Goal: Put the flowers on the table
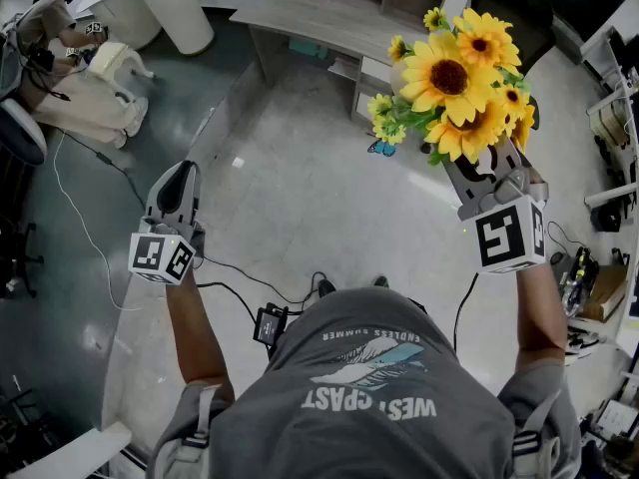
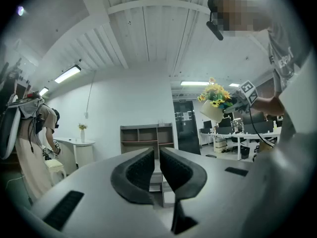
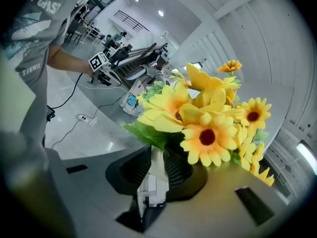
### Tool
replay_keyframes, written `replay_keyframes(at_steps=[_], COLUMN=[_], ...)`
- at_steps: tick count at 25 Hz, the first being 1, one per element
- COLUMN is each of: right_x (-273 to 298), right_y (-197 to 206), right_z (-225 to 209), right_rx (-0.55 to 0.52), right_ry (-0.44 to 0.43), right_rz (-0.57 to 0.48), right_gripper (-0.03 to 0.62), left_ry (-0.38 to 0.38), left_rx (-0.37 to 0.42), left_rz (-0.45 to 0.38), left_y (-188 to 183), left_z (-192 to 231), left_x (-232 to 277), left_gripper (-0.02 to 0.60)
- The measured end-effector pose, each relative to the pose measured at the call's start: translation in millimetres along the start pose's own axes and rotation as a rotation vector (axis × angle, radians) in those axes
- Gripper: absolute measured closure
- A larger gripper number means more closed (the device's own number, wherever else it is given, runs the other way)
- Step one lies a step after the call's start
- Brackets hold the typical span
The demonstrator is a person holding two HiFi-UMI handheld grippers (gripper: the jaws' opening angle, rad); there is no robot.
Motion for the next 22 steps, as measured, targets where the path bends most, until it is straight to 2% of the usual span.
replay_keyframes(at_steps=[22], right_x=[4.2], right_y=[2.1], right_z=[2.8], right_rx=[0.029], right_ry=[0.012], right_rz=[0.003], right_gripper=[0.494], left_ry=[0.044], left_rx=[-0.015], left_rz=[0.012], left_y=[7.0], left_z=[-14.9], left_x=[-1.5], left_gripper=[0.535])
Point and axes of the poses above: the fingertips, and each gripper's own axes: x forward along the fingers, z to its left, y out of its underside, the point moved 5 cm from there along -x, backward along the fingers, and after that the axes turned 1 degree about -x, right-handed, at the moved point
